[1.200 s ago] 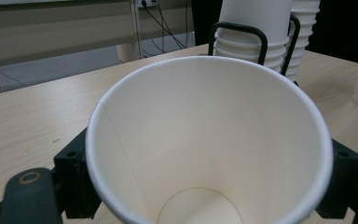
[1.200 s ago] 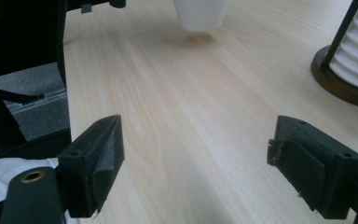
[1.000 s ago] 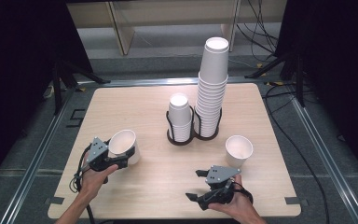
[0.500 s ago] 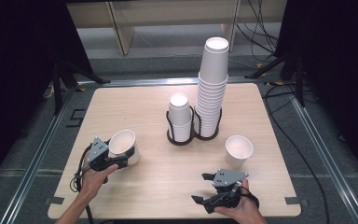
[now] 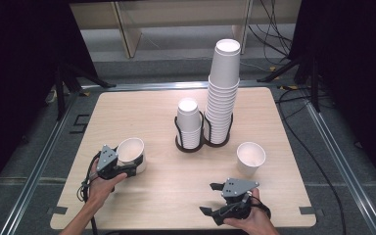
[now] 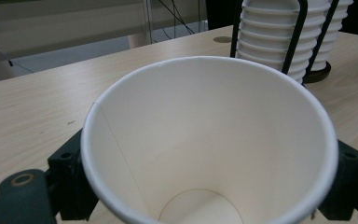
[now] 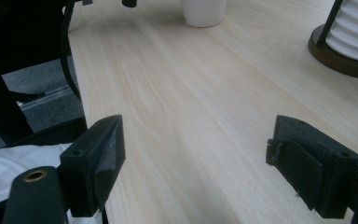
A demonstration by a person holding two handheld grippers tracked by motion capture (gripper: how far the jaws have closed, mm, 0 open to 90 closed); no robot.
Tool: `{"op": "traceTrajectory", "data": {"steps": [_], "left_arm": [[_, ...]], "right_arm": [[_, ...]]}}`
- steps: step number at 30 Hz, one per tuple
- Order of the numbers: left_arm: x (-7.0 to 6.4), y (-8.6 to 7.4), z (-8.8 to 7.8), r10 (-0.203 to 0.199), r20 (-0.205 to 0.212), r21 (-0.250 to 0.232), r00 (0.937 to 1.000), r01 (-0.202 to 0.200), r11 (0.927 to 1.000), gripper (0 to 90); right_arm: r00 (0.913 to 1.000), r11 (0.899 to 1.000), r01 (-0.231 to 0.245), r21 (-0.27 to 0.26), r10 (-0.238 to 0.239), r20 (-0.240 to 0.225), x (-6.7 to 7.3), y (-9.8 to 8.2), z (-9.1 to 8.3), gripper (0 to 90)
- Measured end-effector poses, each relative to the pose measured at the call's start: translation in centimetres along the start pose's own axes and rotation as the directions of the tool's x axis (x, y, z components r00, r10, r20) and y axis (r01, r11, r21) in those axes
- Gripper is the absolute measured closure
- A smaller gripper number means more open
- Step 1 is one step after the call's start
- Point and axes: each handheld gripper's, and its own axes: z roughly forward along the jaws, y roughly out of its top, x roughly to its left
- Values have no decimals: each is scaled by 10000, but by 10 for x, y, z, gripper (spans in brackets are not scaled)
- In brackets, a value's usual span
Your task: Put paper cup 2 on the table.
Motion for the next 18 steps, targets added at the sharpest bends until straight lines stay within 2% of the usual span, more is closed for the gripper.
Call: {"op": "traceTrajectory", "data": {"steps": [4,5,6,8,10,18], "left_arm": [[-1,-1,1,131,129,141,9998,-133,9998,122],[-1,-1,1,161,121,170,9998,-163,9997,119],[-2,-2,1,235,148,290,9996,-239,9993,117],[-2,-5,3,230,182,703,9996,-242,9972,120],[-3,-7,2,334,109,819,9994,-342,9961,139],[-6,-7,-8,157,-130,1128,9998,-142,9935,142]], "right_arm": [[10000,10000,-24,-56,24,-79,0,0,0,189],[9997,9999,-49,-147,45,-256,0,0,1,189],[10000,10000,-10,-69,10,-30,1,1,-1,190],[10000,10000,16,-76,-16,-91,1,1,-1,192],[9999,9999,121,-95,-122,-63,1,1,-1,193],[9998,10000,35,-78,-36,-190,2,1,0,196]]}}
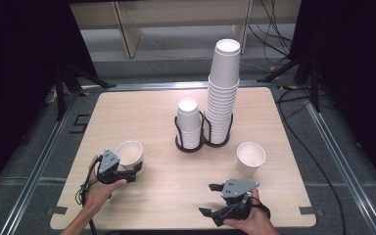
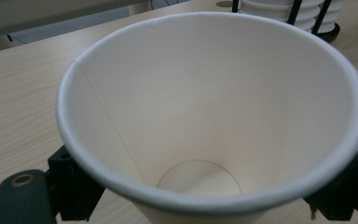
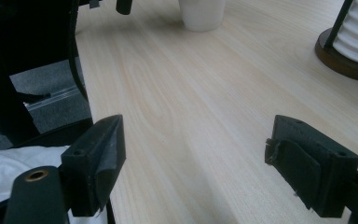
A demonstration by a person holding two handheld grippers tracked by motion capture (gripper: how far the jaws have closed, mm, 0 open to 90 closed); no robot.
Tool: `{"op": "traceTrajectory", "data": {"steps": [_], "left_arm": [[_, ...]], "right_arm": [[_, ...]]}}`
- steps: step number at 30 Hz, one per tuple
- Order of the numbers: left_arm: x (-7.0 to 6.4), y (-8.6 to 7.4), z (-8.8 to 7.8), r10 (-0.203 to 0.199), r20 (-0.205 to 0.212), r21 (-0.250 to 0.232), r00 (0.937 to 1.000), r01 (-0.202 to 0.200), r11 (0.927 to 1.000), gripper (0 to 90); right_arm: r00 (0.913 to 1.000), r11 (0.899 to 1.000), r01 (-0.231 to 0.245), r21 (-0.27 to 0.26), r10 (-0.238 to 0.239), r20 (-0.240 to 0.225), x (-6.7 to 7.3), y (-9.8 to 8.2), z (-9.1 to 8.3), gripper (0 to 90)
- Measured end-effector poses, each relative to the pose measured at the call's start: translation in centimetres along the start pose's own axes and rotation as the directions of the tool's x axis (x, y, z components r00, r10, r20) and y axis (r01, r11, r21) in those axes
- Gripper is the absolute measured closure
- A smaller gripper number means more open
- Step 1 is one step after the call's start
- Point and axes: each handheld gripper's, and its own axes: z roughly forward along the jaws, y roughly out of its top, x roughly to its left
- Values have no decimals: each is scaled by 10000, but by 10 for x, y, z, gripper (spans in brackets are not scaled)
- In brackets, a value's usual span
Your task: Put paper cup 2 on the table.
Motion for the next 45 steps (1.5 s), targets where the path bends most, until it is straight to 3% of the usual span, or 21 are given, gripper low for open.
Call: {"op": "traceTrajectory", "data": {"steps": [5,16,25,26,27,33,41,43,45], "left_arm": [[-2,-1,-2,41,201,107,9998,-43,9999,142],[3,-8,-14,119,499,-162,9987,-111,9998,143],[4,-14,-14,359,608,-166,9975,-350,9993,144],[4,-16,-15,374,601,-147,9975,-366,9992,145],[5,-18,-15,439,662,-273,9968,-421,9987,146],[8,-25,-25,744,713,-100,9947,-739,9972,146],[13,-32,-37,456,565,-17,9974,-456,9990,147],[13,-33,-42,460,604,60,9971,-464,9989,146],[12,-34,-48,437,575,146,9974,-446,9989,147]], "right_arm": [[10000,10000,2,-2,-2,25,0,0,0,196],[9999,9999,61,84,-60,-128,2,0,3,201],[9996,9998,186,68,-184,-219,4,0,5,202],[9988,10000,75,62,-72,-489,4,0,5,202],[9995,9998,167,125,-164,-256,5,0,4,202],[9992,9996,258,68,-256,-310,4,0,5,203],[9994,9997,218,102,-215,-284,4,0,4,204],[9987,10000,42,34,-40,-505,4,-1,5,204],[9997,9999,39,111,-37,-252,3,-1,2,204]]}}
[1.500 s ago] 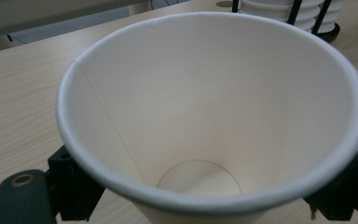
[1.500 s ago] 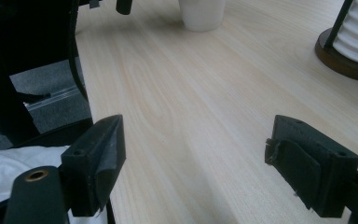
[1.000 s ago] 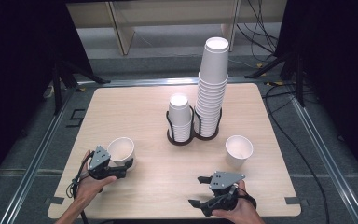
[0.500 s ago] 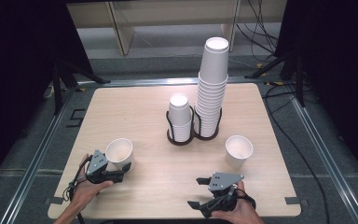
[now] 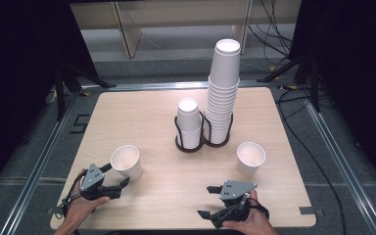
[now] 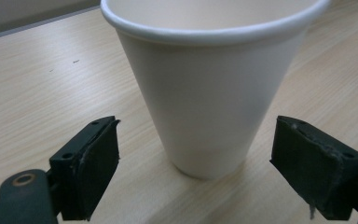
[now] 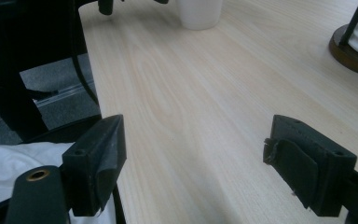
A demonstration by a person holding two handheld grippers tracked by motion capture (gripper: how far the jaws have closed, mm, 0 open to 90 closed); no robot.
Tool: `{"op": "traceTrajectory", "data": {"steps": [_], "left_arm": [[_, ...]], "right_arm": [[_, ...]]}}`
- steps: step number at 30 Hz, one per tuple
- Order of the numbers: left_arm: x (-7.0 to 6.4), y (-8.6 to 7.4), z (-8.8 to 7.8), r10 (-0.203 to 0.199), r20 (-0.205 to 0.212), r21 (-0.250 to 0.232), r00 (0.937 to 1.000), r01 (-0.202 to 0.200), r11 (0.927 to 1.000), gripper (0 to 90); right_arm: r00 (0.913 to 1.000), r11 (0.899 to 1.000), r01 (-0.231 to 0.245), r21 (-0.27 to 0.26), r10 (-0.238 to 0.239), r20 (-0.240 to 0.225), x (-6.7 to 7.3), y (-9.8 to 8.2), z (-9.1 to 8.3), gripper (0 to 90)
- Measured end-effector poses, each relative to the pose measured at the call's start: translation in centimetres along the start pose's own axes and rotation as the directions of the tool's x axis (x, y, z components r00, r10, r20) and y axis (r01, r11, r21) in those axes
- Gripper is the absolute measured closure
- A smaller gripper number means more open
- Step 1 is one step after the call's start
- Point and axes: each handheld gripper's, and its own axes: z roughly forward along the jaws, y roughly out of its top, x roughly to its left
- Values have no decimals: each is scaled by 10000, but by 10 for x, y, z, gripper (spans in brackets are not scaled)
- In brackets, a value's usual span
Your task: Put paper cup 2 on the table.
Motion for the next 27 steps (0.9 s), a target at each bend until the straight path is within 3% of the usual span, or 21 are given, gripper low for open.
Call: {"op": "traceTrajectory", "data": {"steps": [7,10,11,17,22,27], "left_arm": [[-12,-3,-21,-157,223,-152,9996,161,9998,147],[-18,-4,-28,-210,263,-77,9994,212,9997,147],[-20,-4,-31,-154,343,-85,9993,157,9998,147],[-33,-4,-42,72,601,-248,9982,-57,9997,147],[-32,-4,-46,296,490,-248,9984,-284,9993,147],[-30,-4,-48,147,448,-395,9989,-129,9991,147]], "right_arm": [[9993,9996,-255,-90,258,255,-3,-7,-10,200],[9991,9998,-156,-123,161,402,-4,-10,-13,199],[9986,9993,-365,-89,368,385,-2,-11,-14,199],[9965,9987,-485,-172,496,667,-4,-16,-22,198],[9922,9974,-695,-198,712,1026,-5,-24,-31,198],[9861,9953,-924,-292,955,1360,-6,-34,-45,197]]}}
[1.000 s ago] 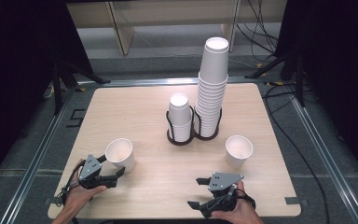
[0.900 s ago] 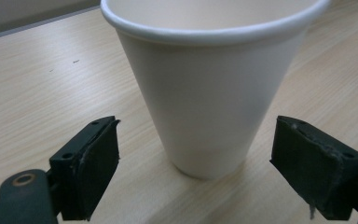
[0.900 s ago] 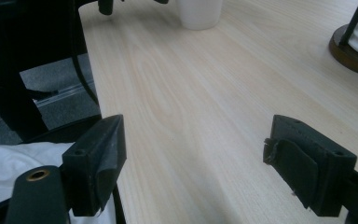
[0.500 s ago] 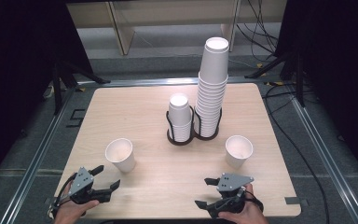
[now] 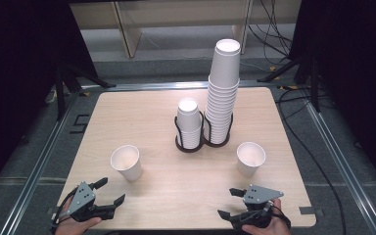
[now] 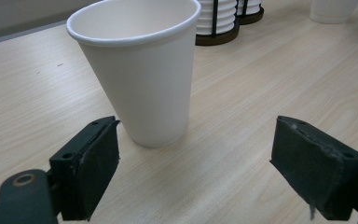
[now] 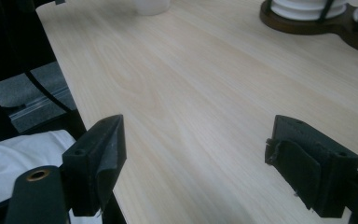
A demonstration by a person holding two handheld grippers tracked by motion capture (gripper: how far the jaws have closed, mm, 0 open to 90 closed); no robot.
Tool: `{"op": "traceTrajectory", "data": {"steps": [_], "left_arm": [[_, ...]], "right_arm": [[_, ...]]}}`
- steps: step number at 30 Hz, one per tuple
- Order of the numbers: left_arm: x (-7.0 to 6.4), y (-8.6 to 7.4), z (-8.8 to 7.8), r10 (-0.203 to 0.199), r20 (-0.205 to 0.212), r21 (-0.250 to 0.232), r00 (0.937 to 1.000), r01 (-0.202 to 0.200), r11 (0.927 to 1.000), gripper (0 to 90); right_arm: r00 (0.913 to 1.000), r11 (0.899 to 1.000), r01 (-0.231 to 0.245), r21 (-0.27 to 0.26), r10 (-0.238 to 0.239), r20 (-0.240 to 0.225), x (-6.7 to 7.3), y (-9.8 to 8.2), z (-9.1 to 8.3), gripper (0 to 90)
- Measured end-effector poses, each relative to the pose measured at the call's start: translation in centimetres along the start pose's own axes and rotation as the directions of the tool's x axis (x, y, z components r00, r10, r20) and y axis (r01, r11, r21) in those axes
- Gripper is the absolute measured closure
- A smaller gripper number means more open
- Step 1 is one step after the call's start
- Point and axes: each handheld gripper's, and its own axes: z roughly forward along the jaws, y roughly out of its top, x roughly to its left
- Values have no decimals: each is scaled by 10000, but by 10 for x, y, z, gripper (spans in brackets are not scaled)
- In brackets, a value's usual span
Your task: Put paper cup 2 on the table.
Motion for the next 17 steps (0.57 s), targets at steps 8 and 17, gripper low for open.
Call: {"op": "traceTrajectory", "data": {"steps": [8,17], "left_arm": [[3,-1,-2,83,-59,94,9999,-82,9999,147],[2,-1,-2,-179,-40,-76,9998,179,9998,147]], "right_arm": [[9986,9992,-373,154,367,386,-4,-14,-12,193],[9983,9990,-389,197,380,435,-5,-15,-10,188]]}}
